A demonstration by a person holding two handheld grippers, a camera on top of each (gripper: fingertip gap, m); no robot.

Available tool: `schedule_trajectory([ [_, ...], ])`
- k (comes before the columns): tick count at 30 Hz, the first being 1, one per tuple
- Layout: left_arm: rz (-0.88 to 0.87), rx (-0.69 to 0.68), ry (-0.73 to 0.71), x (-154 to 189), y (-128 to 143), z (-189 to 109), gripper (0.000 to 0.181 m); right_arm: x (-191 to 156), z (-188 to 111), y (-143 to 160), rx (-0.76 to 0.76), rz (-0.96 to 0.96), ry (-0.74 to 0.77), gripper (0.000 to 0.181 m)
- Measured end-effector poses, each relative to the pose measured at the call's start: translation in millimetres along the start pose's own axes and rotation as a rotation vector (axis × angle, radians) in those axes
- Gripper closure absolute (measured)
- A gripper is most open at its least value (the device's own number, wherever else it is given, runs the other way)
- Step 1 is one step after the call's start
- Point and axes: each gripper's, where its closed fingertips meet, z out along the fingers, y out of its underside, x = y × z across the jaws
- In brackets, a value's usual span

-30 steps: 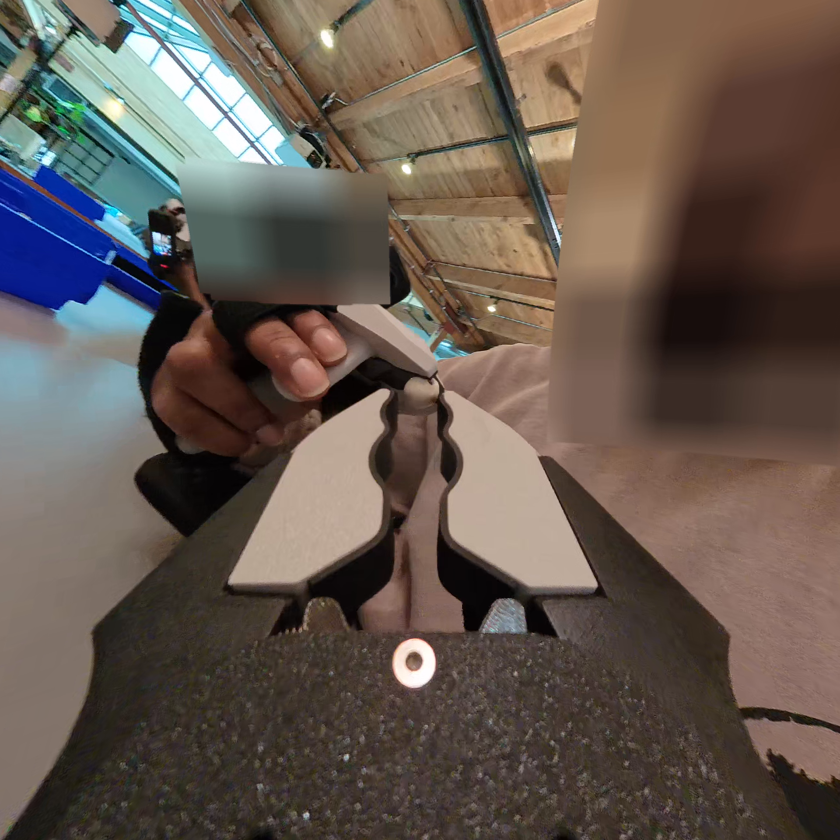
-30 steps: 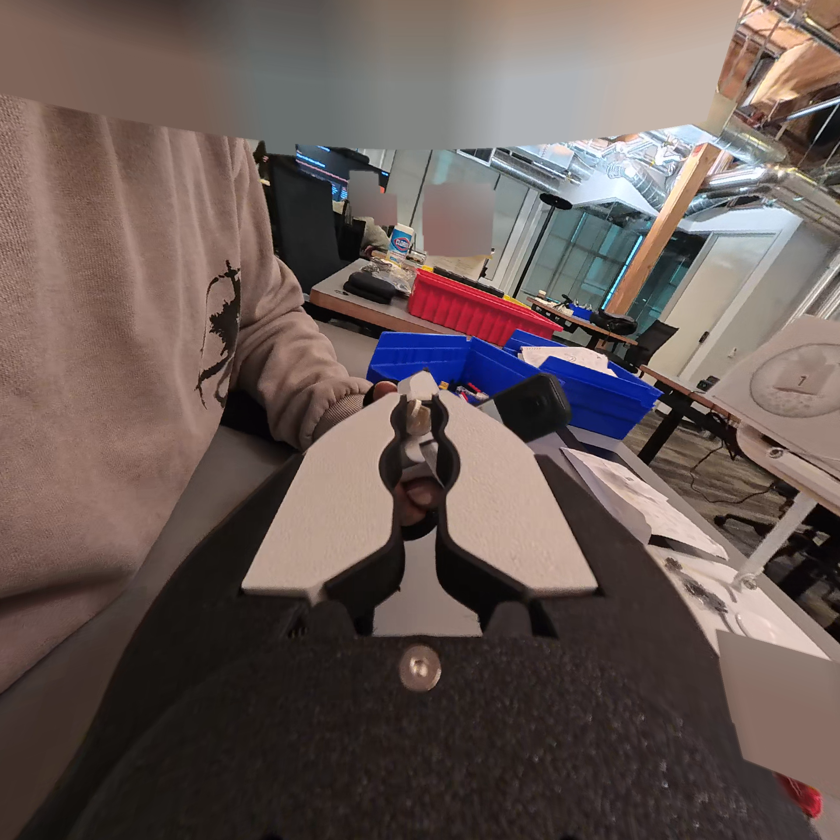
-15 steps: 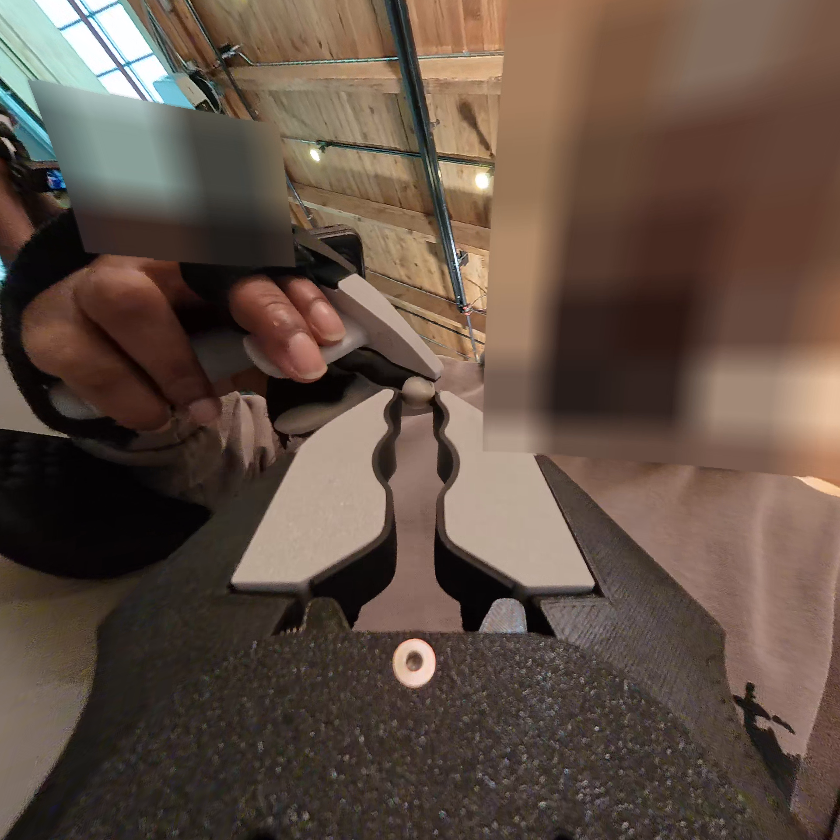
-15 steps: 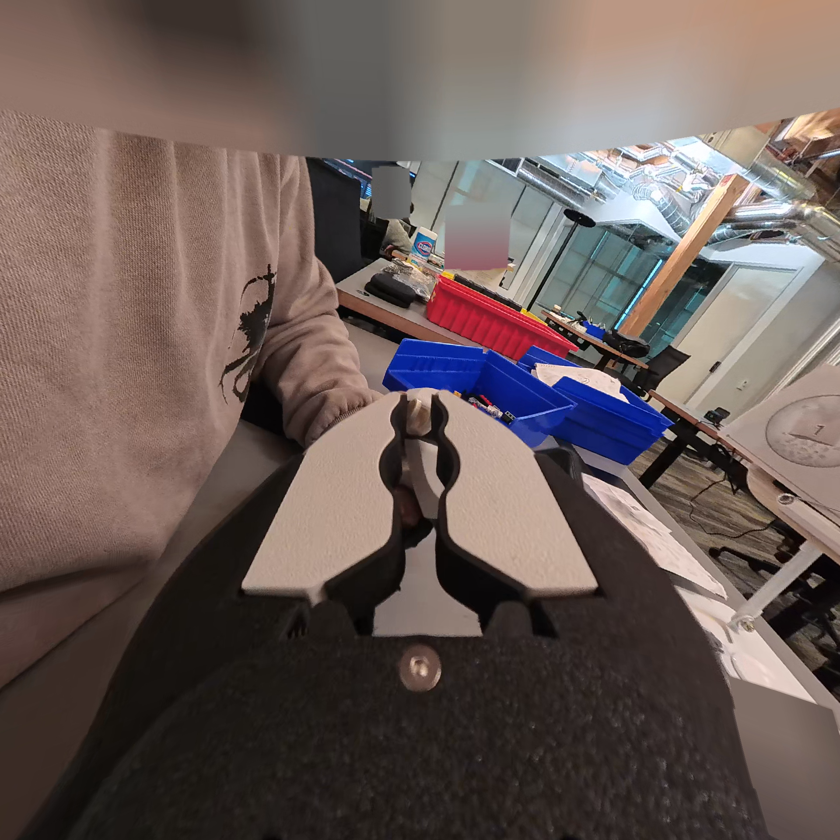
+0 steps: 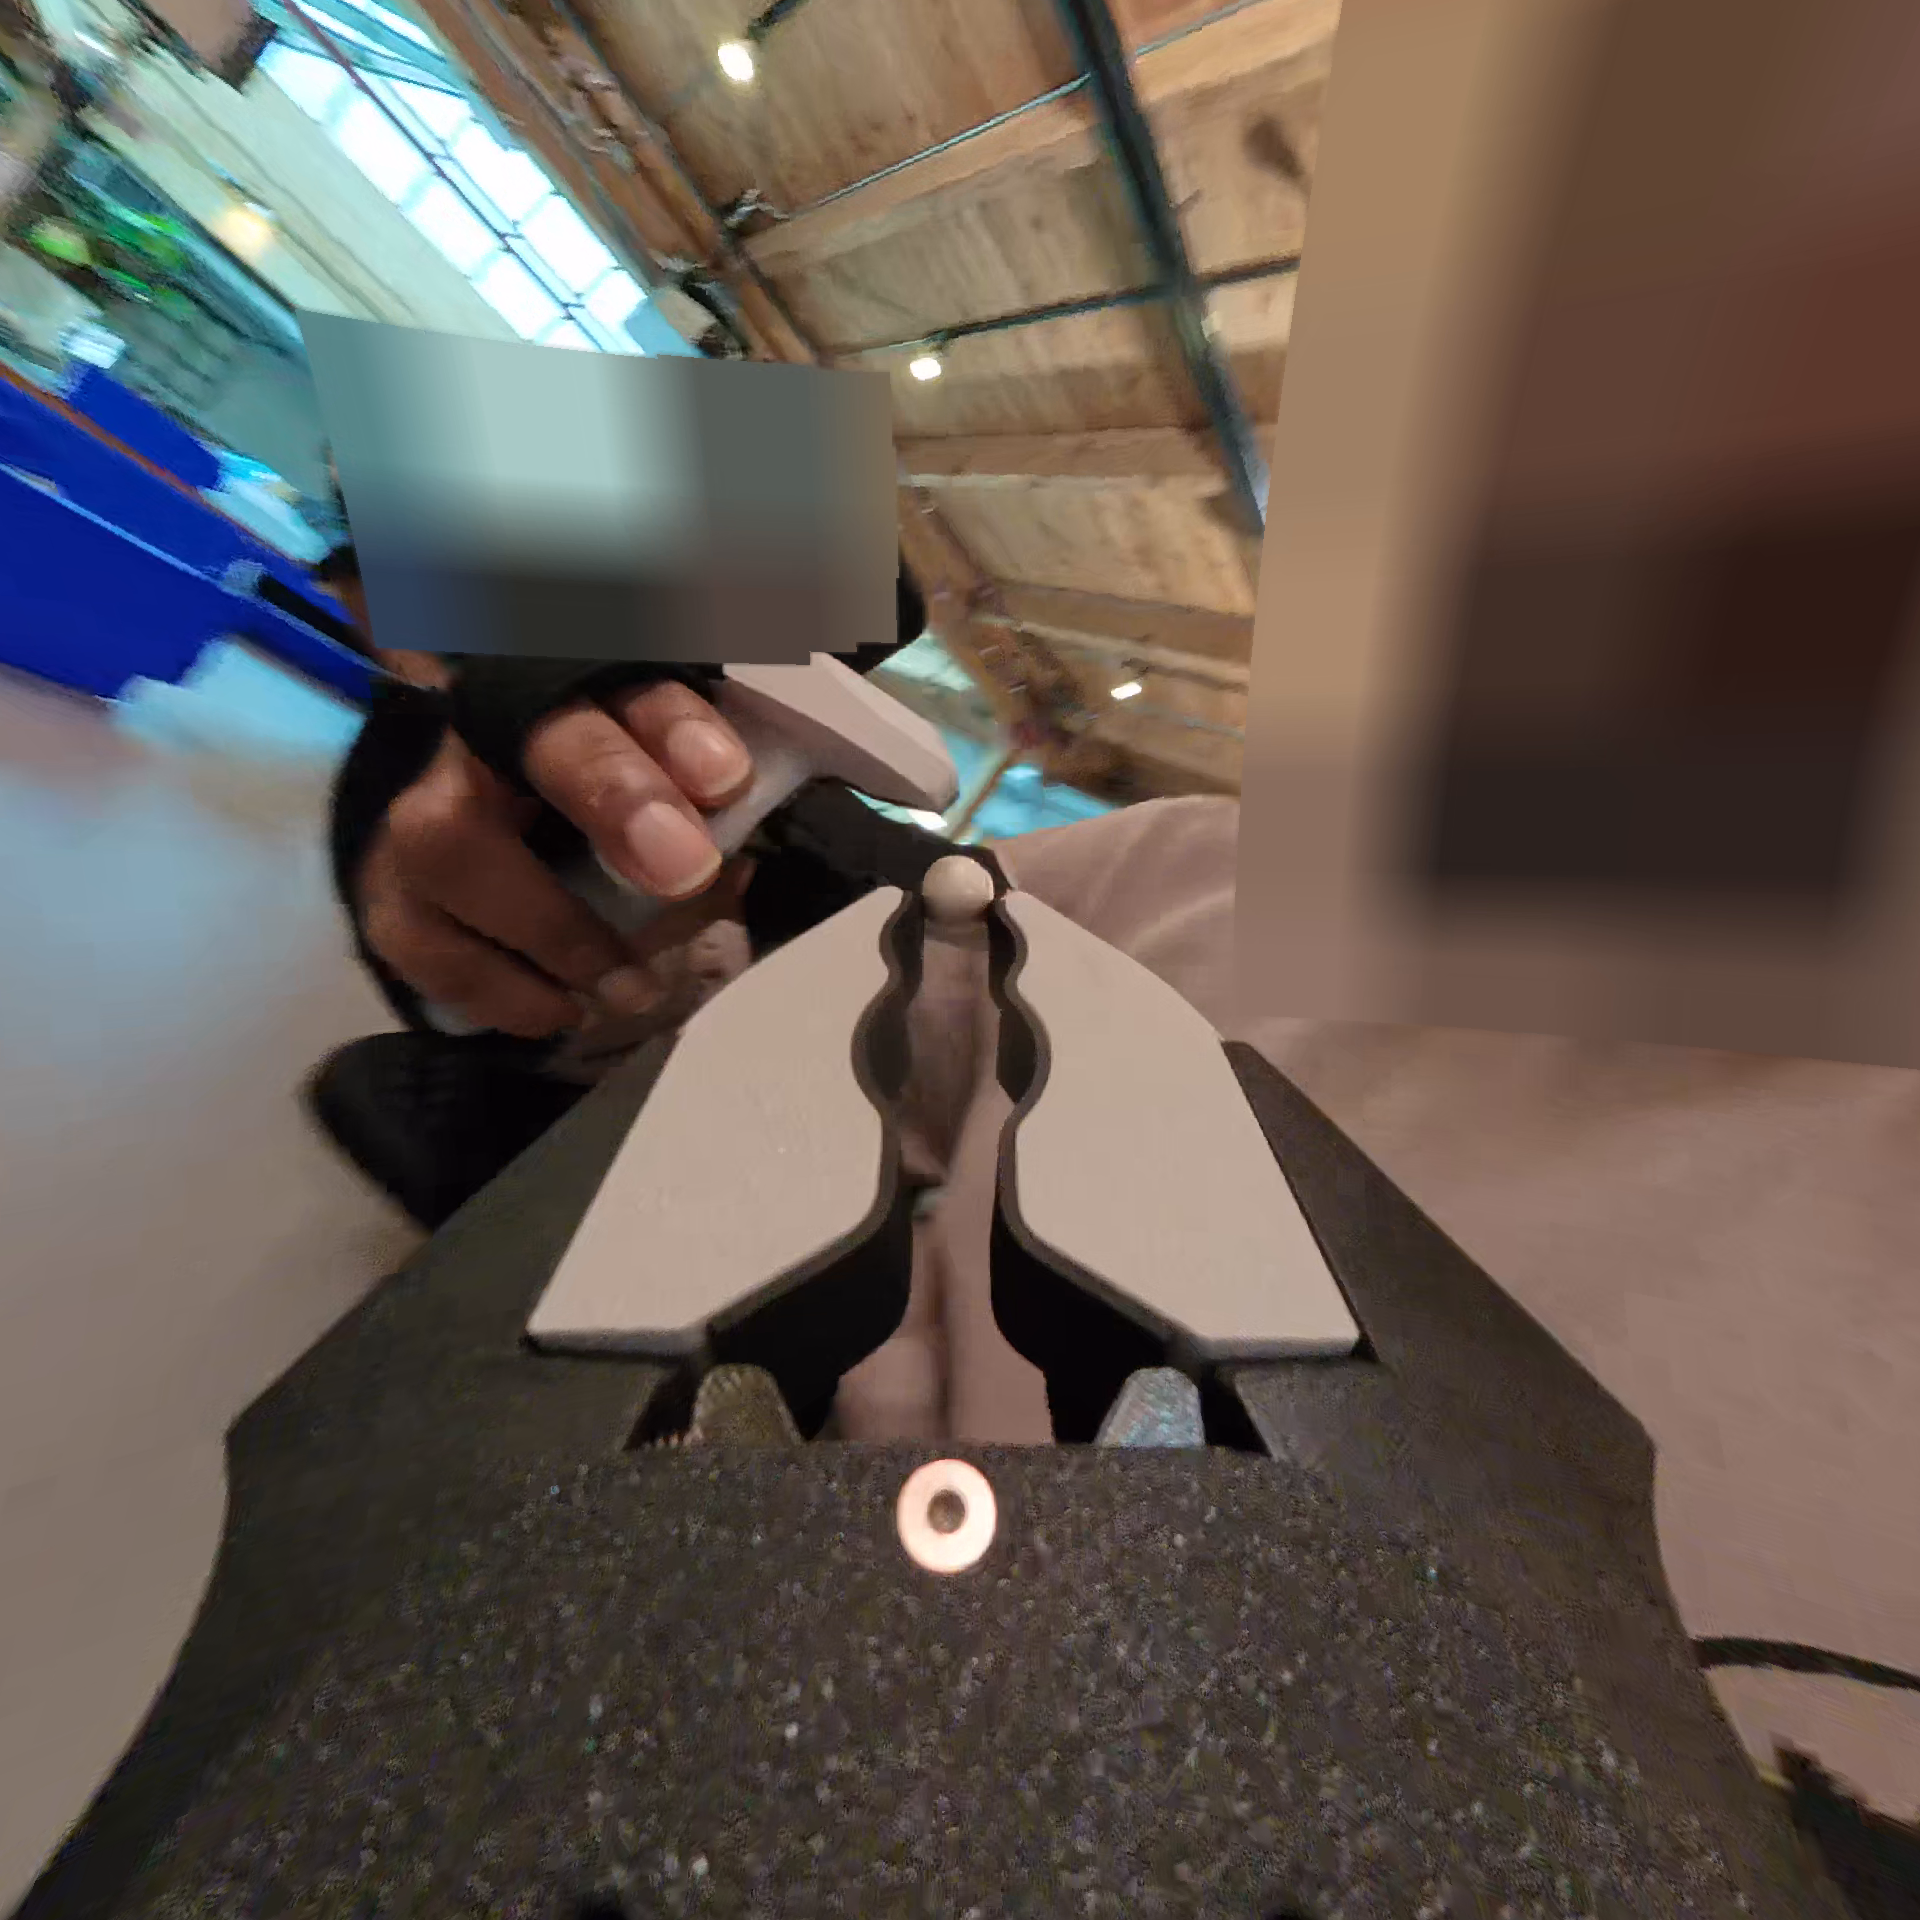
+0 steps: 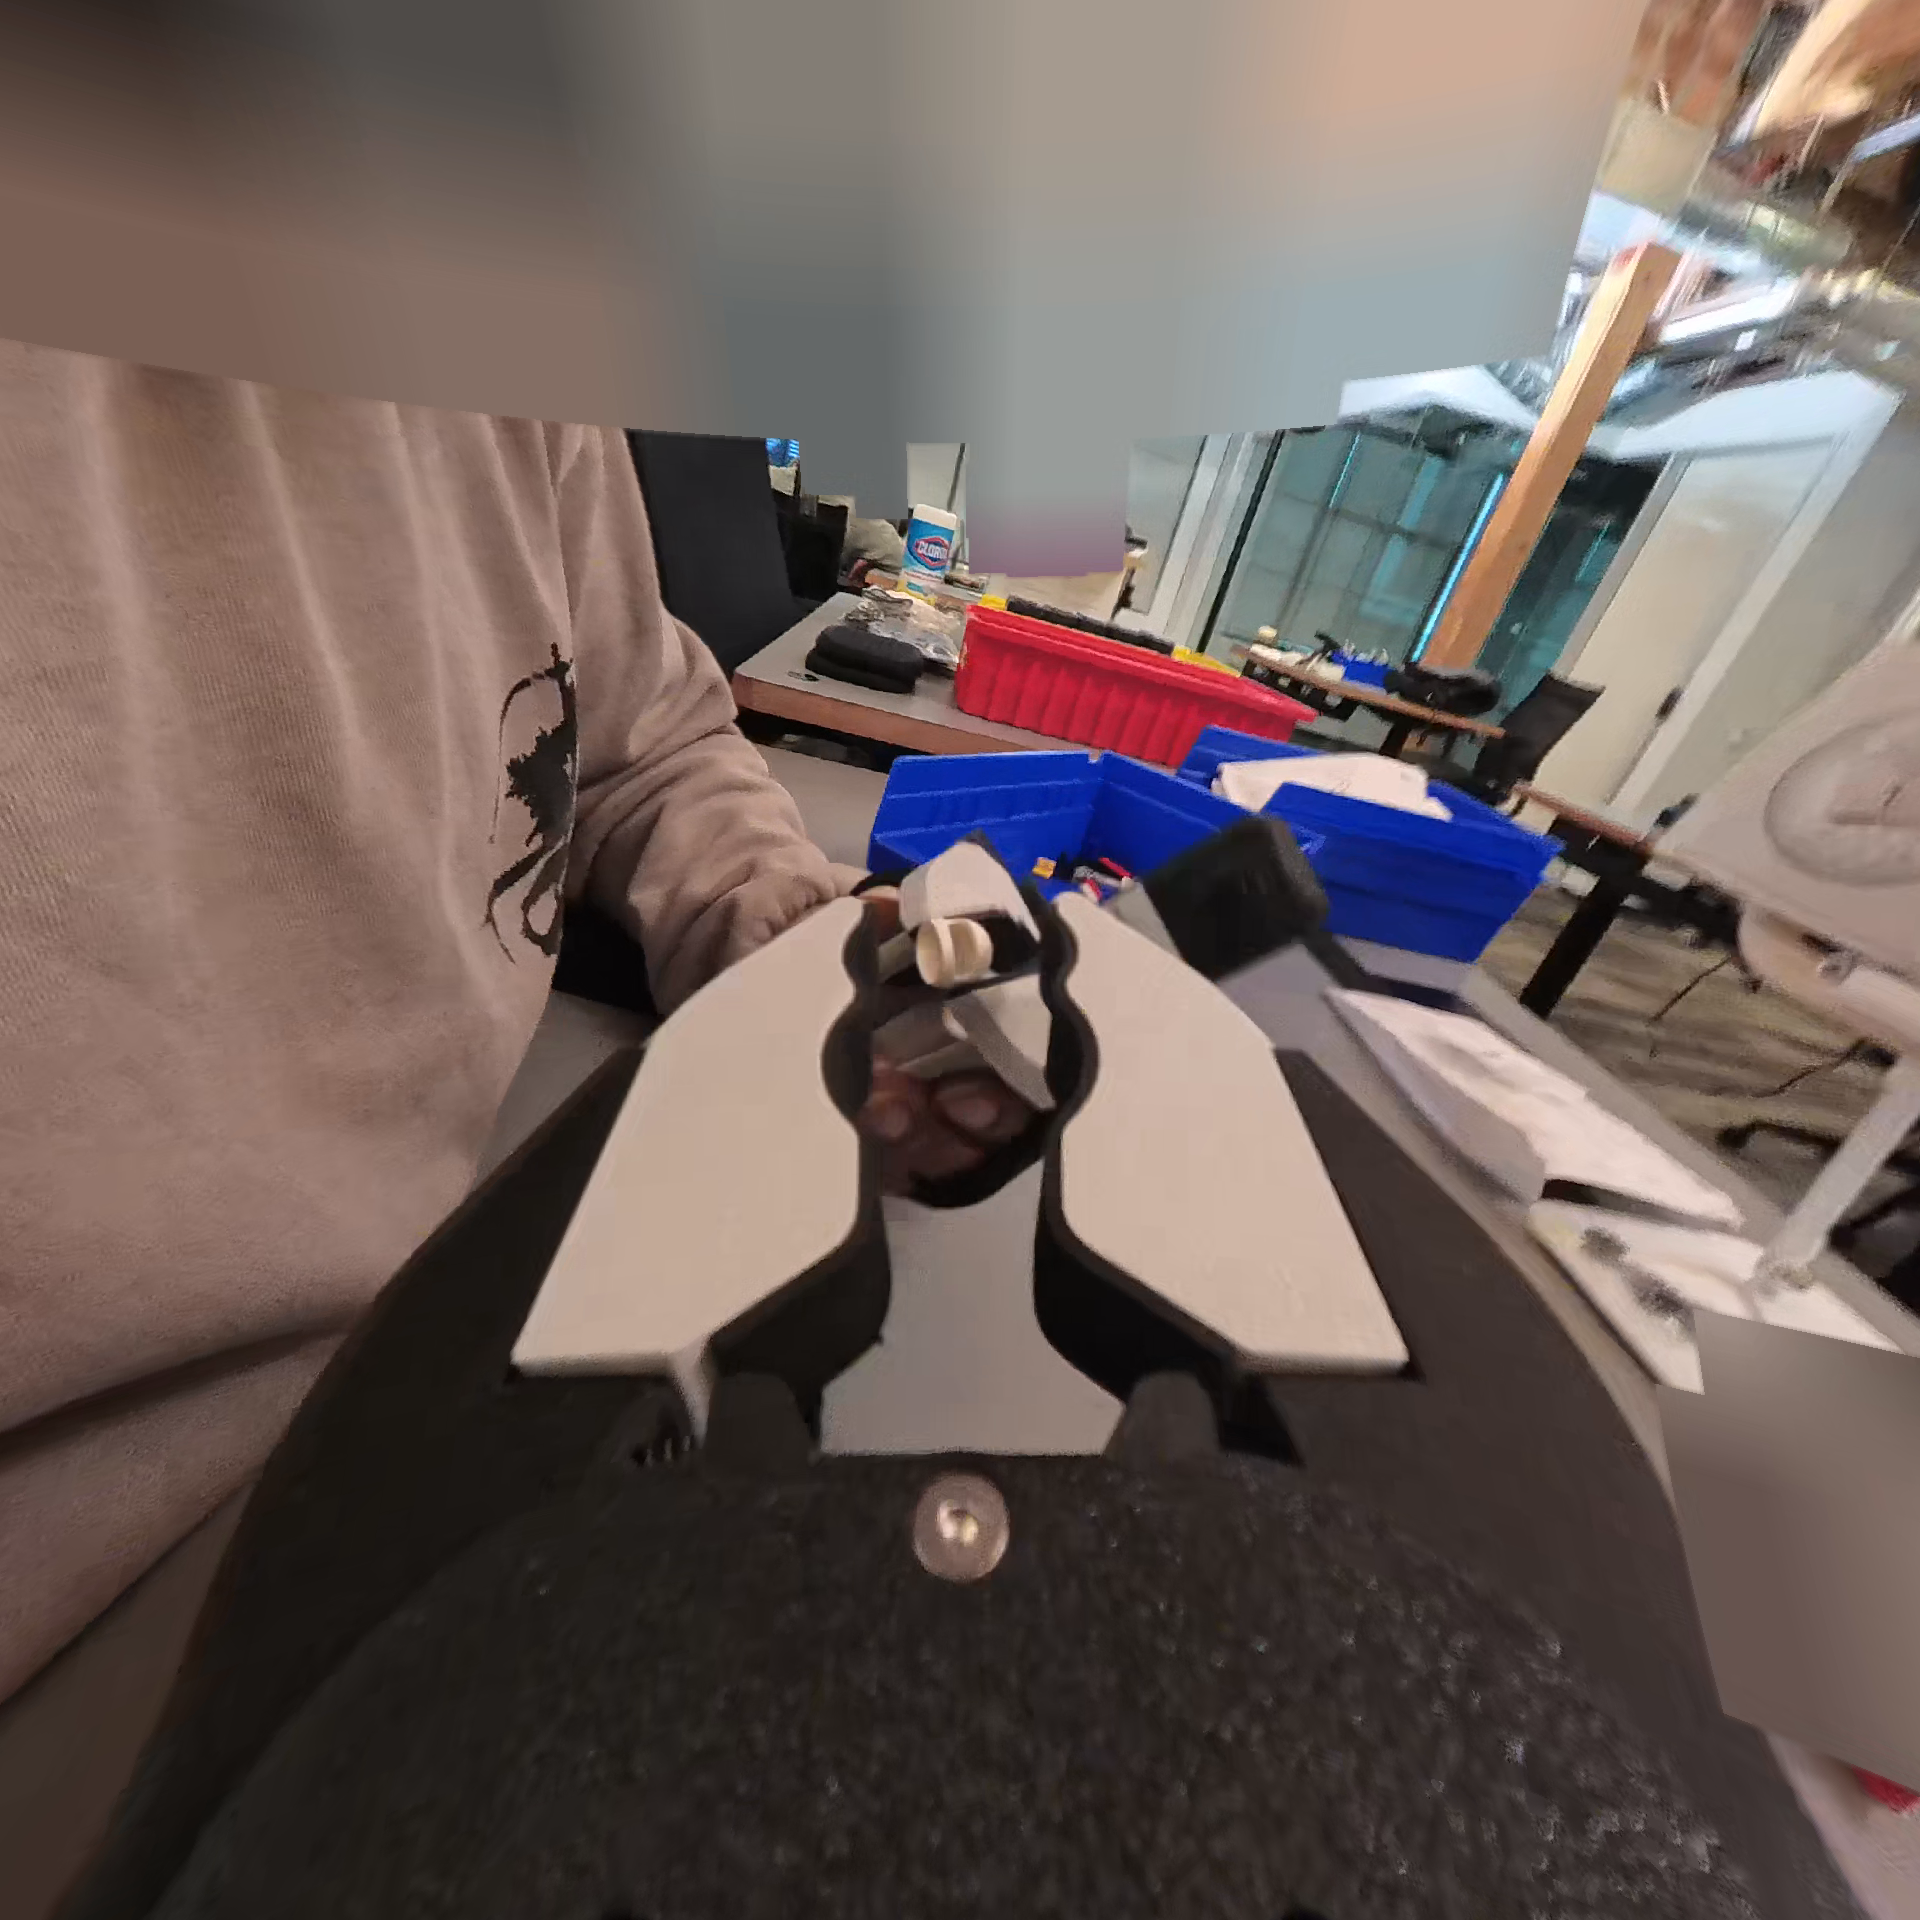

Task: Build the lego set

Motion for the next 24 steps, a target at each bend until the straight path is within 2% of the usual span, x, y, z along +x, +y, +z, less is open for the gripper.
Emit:
schedule_trajectory([
  [2,0.139,-0.059,-0.125,-9,-1,-6,0.169,11,-7,3,0.002,0.069,0.037,0.153],
  [5,0.389,-0.185,-0.33,-25,1,-19,0.17,25,-18,14,-0.049,0.127,0.082,0.164],
  [8,0.526,-0.249,-0.462,-38,-4,-30,0.169,50,-34,45,-0.242,0.143,0.211,0.165],
  [12,0.582,-0.307,-0.6,-56,-7,-48,0.169,81,-78,106,-0.596,0.186,0.385,0.165],
  [15,0.595,-0.351,-0.682,-68,-7,-60,0.169,81,-99,144,-0.763,0.257,0.386,0.165],
  [24,0.59,-0.394,-0.753,-85,-4,-76,0.169,74,-84,190,-0.953,0.285,0.34,0.163],
])
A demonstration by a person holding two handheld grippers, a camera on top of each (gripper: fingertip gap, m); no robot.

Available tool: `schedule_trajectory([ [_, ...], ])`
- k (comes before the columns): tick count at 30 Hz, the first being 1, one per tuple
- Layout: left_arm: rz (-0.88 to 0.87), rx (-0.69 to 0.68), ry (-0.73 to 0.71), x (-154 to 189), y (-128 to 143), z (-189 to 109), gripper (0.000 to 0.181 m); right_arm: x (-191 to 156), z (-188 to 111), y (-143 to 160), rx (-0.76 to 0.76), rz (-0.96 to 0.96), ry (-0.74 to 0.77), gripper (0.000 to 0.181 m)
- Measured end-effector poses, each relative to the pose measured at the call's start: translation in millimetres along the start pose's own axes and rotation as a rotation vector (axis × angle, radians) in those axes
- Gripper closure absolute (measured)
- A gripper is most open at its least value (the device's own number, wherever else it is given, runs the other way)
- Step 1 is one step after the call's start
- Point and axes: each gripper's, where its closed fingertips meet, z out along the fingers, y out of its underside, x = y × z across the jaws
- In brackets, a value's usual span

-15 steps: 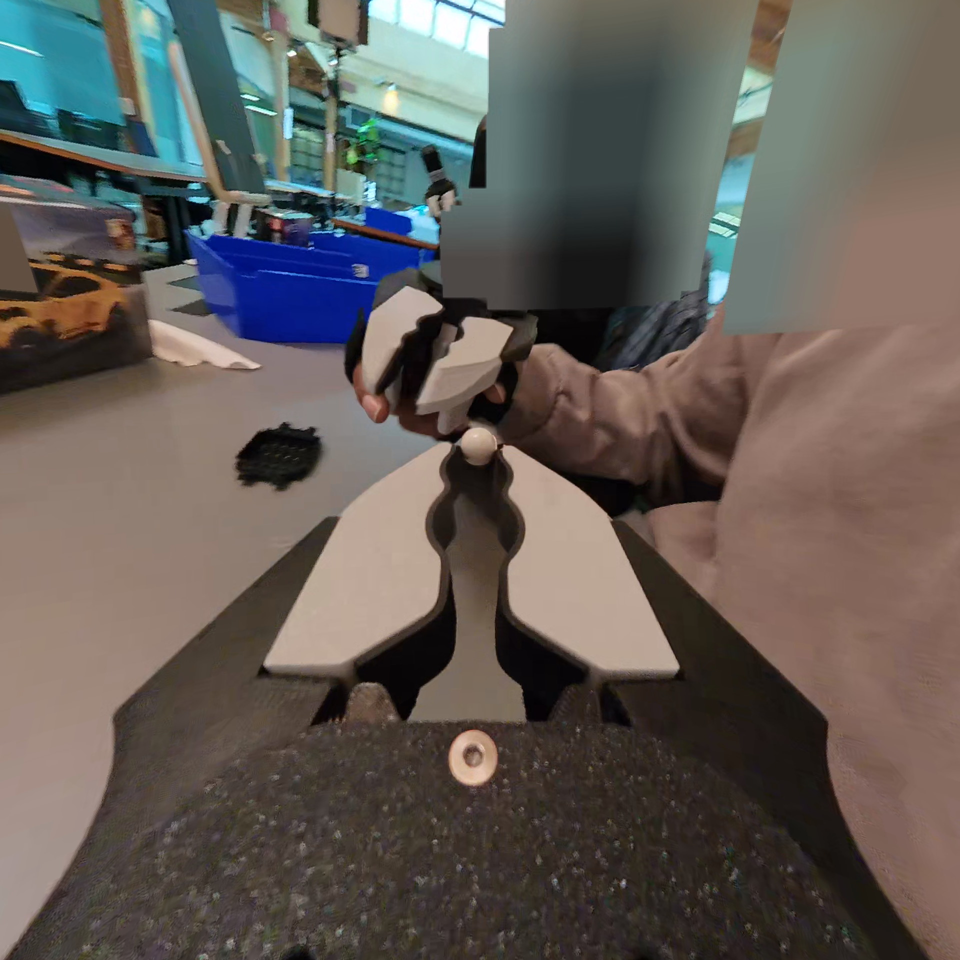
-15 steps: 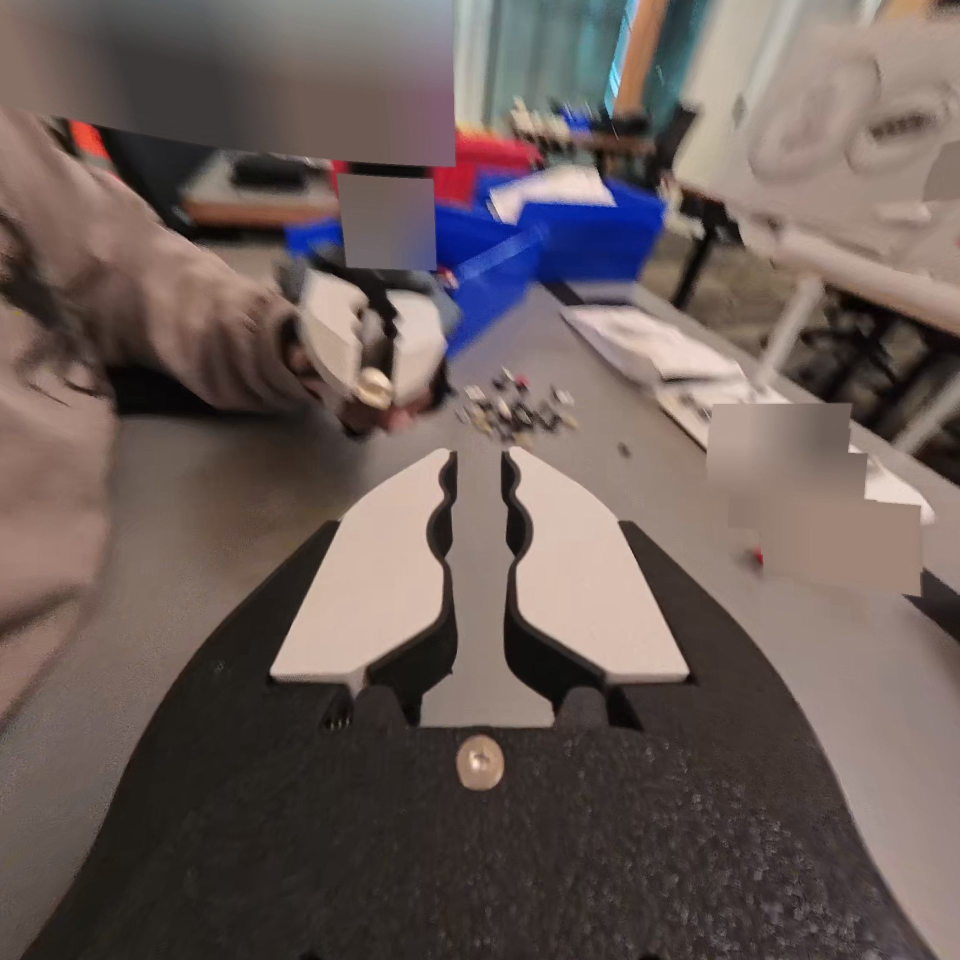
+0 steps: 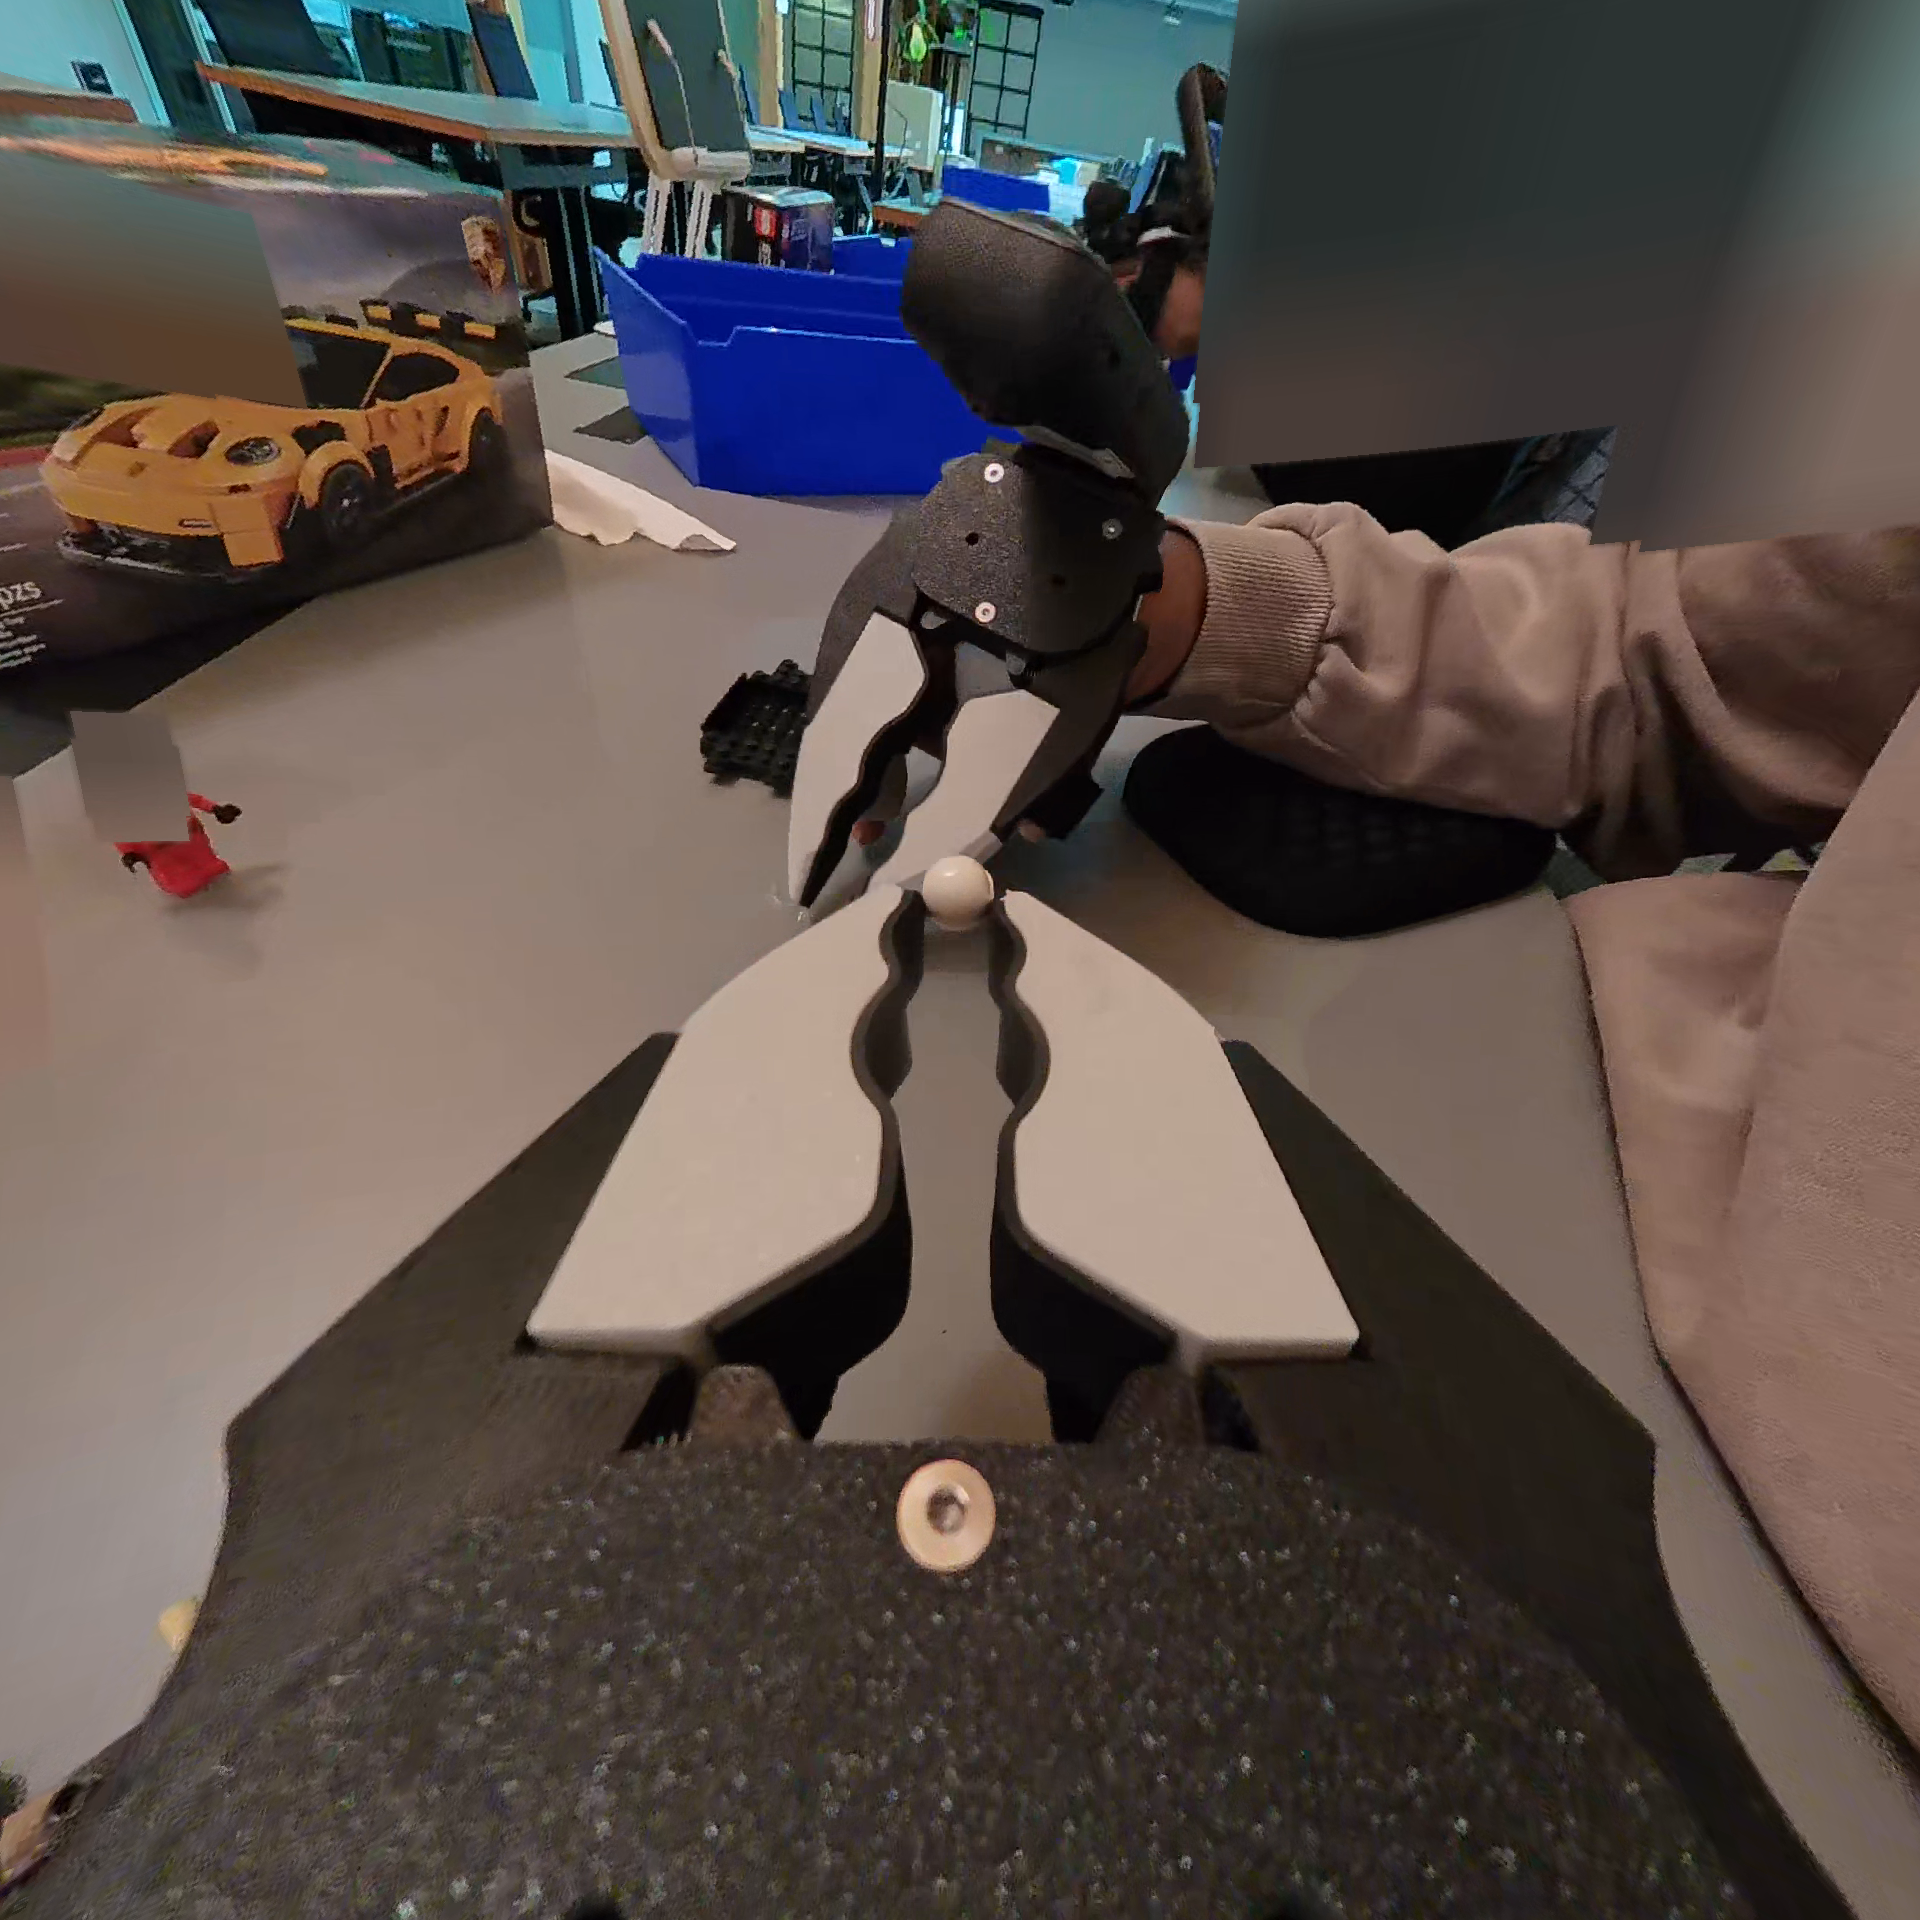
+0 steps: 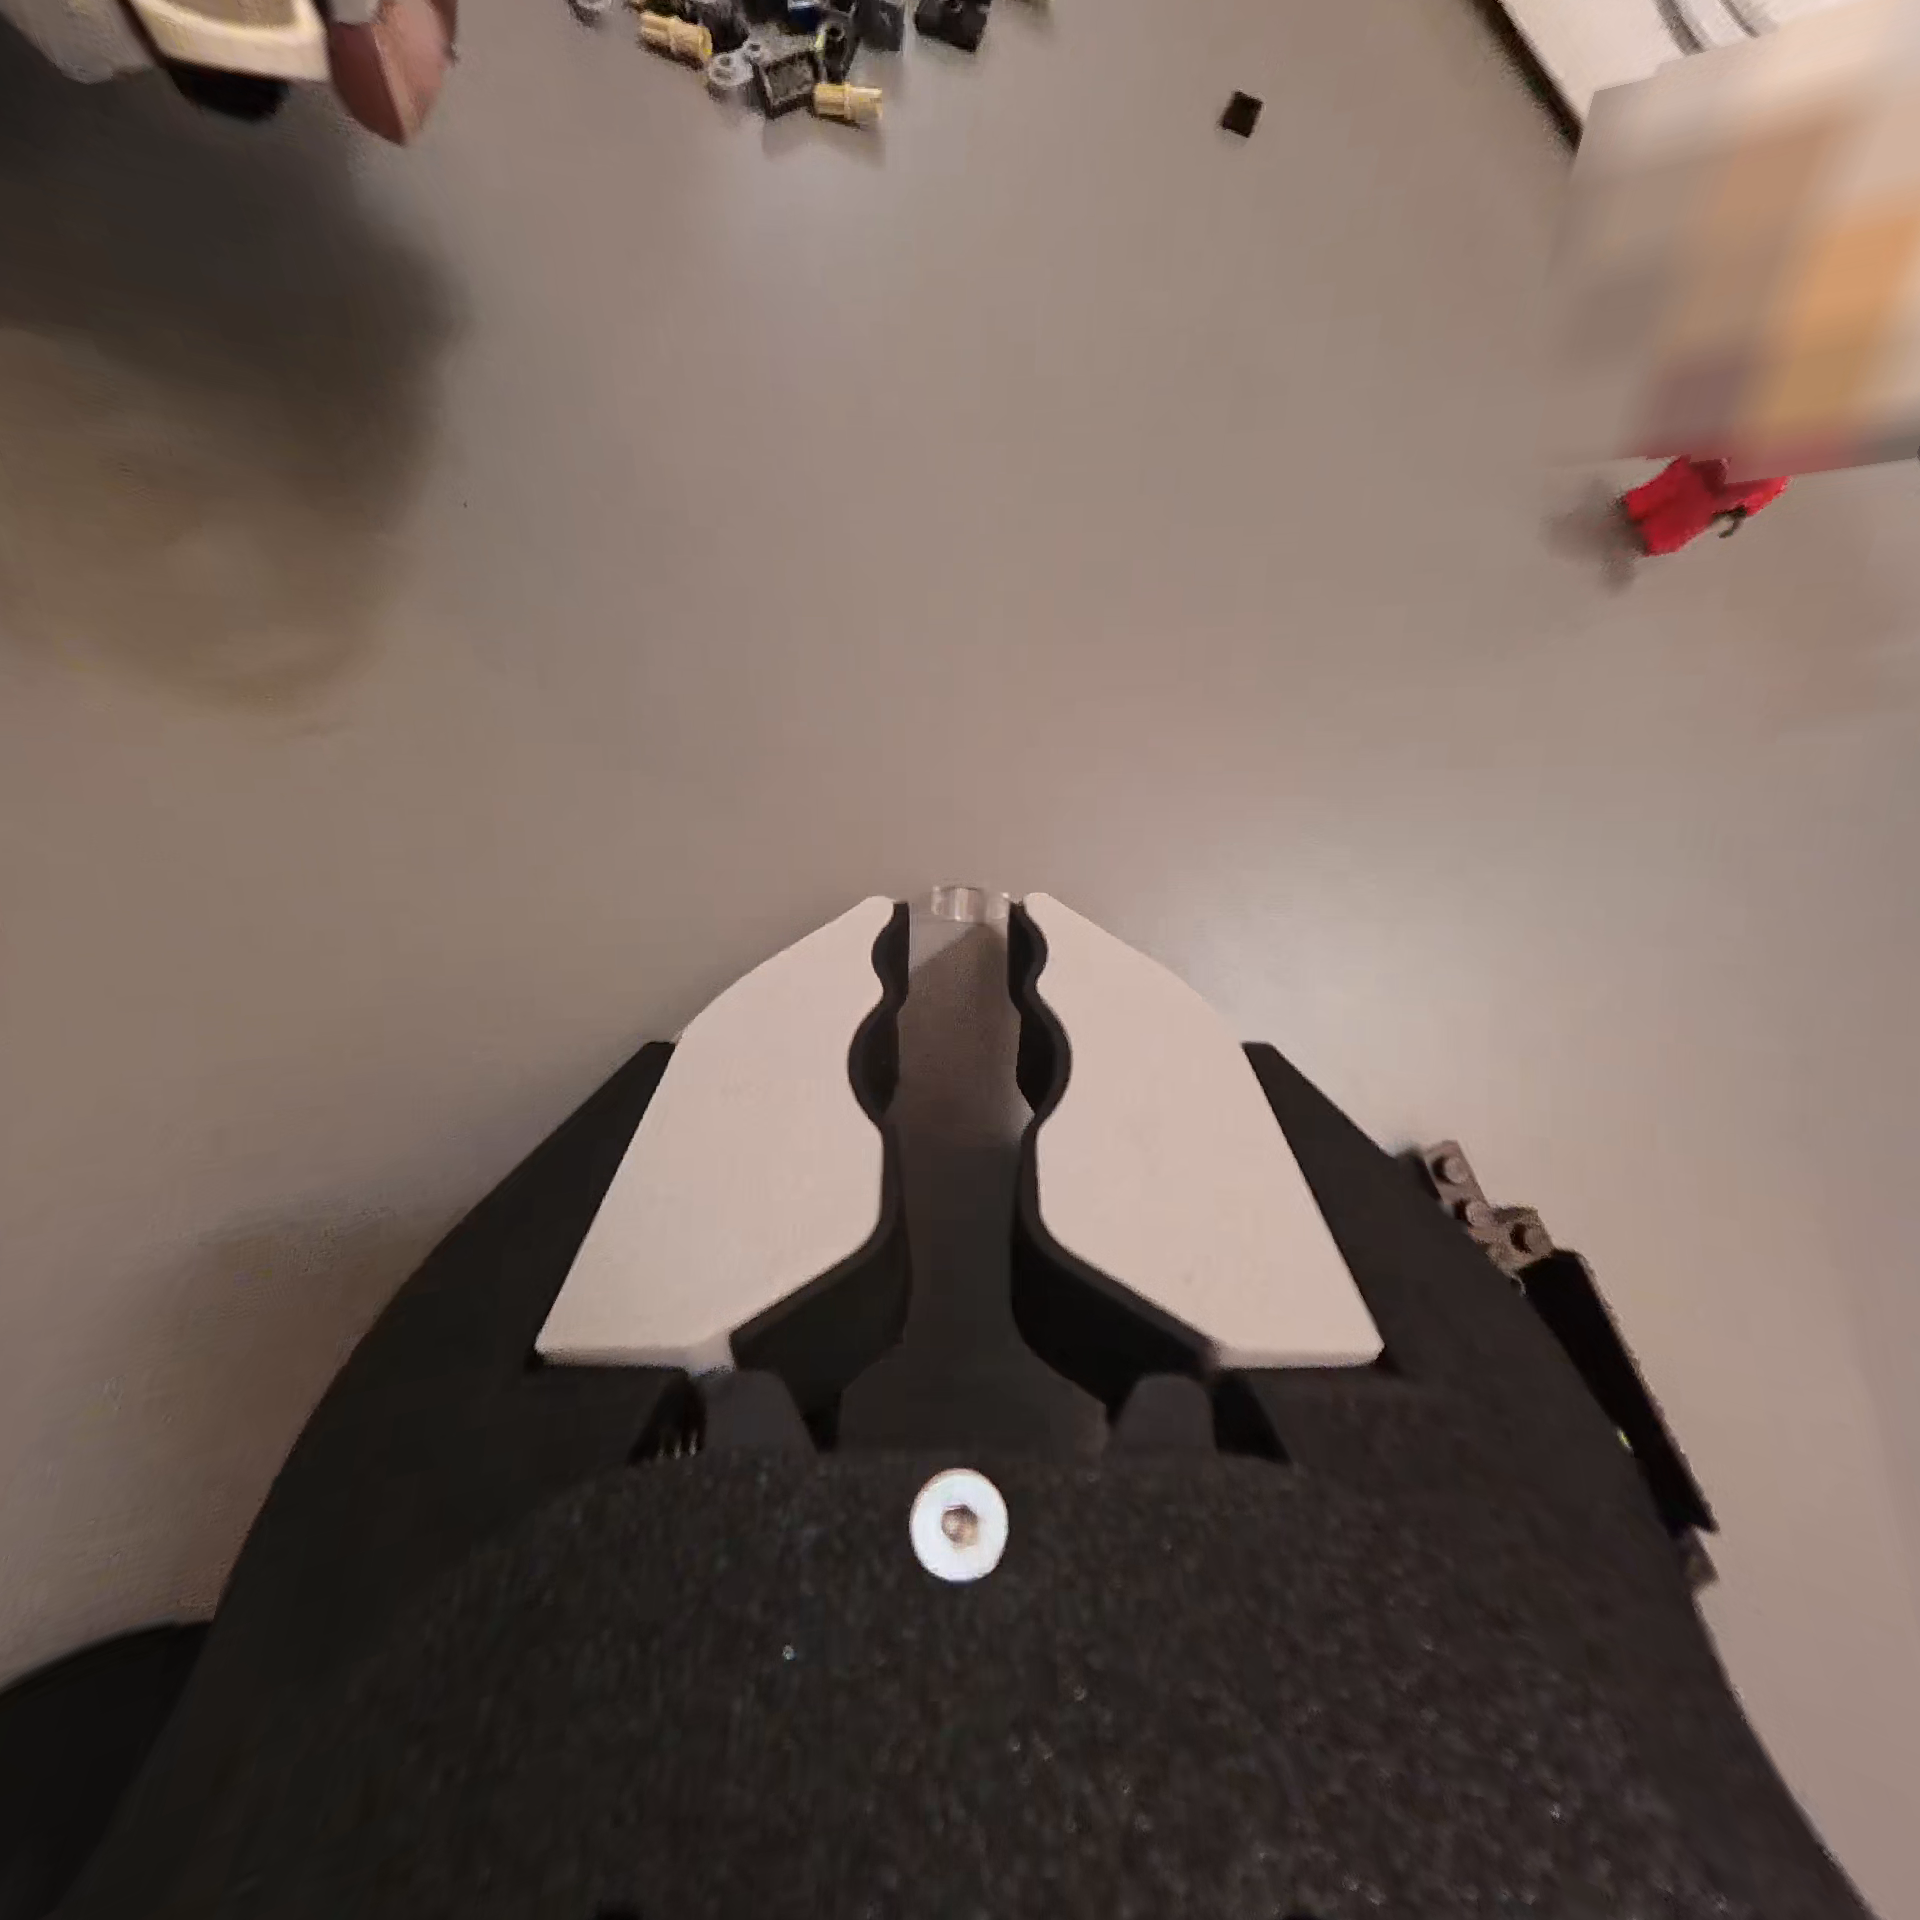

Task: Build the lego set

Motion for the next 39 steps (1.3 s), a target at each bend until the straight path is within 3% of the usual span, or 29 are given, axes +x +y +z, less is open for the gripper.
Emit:
schedule_trajectory([
  [5,-0.012,-0.014,0.004,-3,4,1,0.169,-1,6,-1,-0.017,-0.03,0.042,0.164],
  [8,-0.008,-0.026,0.011,-3,6,3,0.169,2,8,-3,-0.005,-0.059,0.064,0.179],
  [11,-0.004,-0.033,0.014,-3,8,3,0.169,-2,6,-6,0.02,-0.063,0.036,0.179],
  [15,-0.008,-0.043,0.014,-4,11,5,0.169,-24,-5,-22,0.158,-0.054,-0.095,0.18],
  [20,-0.029,-0.05,0.049,0,15,8,0.169,-56,-38,-65,0.456,0.09,-0.371,0.18],
  [22,-0.02,-0.064,0.048,1,18,10,0.169,-68,-33,-61,0.406,0.118,-0.449,0.18],
  [25,-0.007,-0.082,0.04,0,21,11,0.169,-77,-16,-39,0.244,0.069,-0.445,0.177],
  [30,0.002,-0.099,0.041,0,24,12,0.169,-76,-3,-19,0.109,-0.026,-0.355,0.158],
  [34,0.011,-0.113,0.036,0,27,12,0.169,-68,-10,-19,0.125,-0.047,-0.321,0.155],
  [39,0.003,-0.119,0.037,-1,29,13,0.169,-52,-39,1,0.075,-0.097,-0.274,0.163],
])
